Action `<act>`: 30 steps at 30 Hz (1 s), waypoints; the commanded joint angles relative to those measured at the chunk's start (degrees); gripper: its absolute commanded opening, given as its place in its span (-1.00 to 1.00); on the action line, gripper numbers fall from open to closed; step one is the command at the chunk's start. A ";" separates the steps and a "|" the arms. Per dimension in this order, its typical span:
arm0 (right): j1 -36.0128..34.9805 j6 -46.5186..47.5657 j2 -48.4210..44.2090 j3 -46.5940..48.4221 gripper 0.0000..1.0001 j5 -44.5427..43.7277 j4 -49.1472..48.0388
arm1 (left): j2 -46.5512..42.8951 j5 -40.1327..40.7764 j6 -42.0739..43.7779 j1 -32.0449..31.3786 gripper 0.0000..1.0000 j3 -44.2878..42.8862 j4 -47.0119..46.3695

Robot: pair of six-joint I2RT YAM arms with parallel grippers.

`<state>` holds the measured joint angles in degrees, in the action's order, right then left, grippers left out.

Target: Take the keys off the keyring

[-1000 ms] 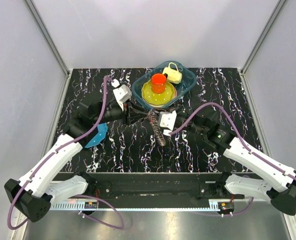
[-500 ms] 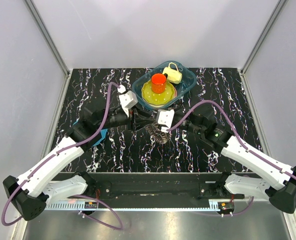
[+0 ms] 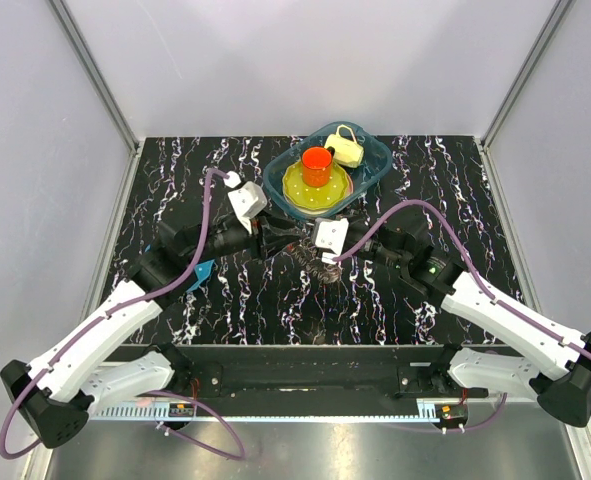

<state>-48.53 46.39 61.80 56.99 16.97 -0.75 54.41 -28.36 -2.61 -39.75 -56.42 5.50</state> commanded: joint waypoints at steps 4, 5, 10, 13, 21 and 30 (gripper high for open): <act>0.11 -1.04 -0.98 2.69 -1.00 0.08 -5.40 | 1.04 0.32 2.17 -0.24 -0.28 -2.02 -0.84; 0.11 -1.04 -1.07 2.69 -1.00 0.08 -5.40 | 1.22 -0.20 2.17 -0.24 -0.28 -1.94 -0.75; 0.11 -1.39 -1.33 2.51 -1.00 1.57 -5.49 | 2.10 -0.99 5.95 -0.24 -0.26 -1.85 -1.19; 0.11 -1.74 -1.42 2.16 -1.00 2.54 -5.84 | 2.80 -1.96 6.74 -0.24 -0.26 -3.16 -0.66; 0.11 -1.48 -1.59 1.46 -1.00 2.89 -6.01 | 3.42 -6.18 7.53 -0.16 -0.27 -4.22 -1.28; 0.11 -0.95 -1.60 1.02 -1.00 3.42 -5.93 | 4.74 -10.93 7.71 -0.16 -0.29 -5.27 -1.01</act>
<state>-48.42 45.76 61.25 56.97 18.98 -2.02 58.52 -34.41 4.25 -39.51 -58.50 7.20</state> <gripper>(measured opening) 0.031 0.357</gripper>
